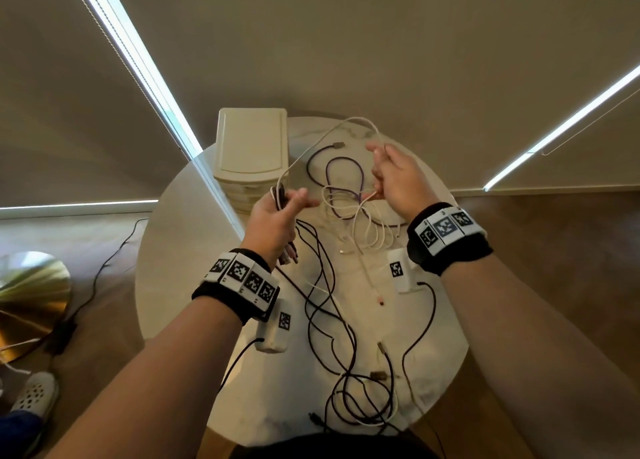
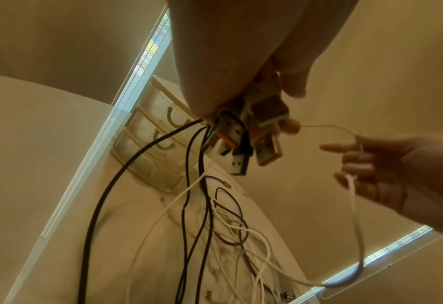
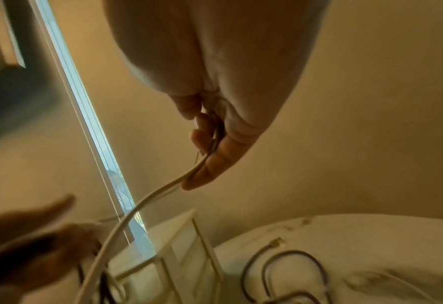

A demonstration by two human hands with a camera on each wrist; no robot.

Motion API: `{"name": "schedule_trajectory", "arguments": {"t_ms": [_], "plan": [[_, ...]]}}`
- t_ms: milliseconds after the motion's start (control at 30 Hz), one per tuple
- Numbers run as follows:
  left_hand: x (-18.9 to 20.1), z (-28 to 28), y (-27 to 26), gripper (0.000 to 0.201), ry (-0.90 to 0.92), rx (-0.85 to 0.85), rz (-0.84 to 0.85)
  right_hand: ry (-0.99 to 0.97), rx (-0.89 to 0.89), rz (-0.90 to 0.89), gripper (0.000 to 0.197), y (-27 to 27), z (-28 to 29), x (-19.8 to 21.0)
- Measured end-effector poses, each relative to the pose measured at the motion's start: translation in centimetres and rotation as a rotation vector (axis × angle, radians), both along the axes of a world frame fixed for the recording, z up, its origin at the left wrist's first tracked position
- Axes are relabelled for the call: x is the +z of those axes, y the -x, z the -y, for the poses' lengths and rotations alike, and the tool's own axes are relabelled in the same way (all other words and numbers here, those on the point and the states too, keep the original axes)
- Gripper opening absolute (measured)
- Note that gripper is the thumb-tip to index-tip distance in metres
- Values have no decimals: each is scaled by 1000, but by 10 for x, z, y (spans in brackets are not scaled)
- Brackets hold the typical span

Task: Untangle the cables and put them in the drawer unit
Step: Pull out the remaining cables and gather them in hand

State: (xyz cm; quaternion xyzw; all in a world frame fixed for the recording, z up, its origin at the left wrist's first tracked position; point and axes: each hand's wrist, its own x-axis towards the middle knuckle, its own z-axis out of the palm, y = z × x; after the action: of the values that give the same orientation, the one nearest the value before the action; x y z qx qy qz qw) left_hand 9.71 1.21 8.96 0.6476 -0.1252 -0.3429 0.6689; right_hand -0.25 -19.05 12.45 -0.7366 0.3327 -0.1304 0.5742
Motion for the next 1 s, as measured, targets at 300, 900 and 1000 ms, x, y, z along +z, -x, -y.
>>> {"name": "schedule_trajectory", "arguments": {"t_ms": [300,900,1000], "plan": [[20,20,17,9,5,-442,-37,63,112,169,29,-7,-27,37],[8,8,-16,37,-65,75,-14,163,61,-89,33,48,-45,-36],[0,5,-21,35,-78,152,-33,62,-188,-143,36,48,-27,-30]]}}
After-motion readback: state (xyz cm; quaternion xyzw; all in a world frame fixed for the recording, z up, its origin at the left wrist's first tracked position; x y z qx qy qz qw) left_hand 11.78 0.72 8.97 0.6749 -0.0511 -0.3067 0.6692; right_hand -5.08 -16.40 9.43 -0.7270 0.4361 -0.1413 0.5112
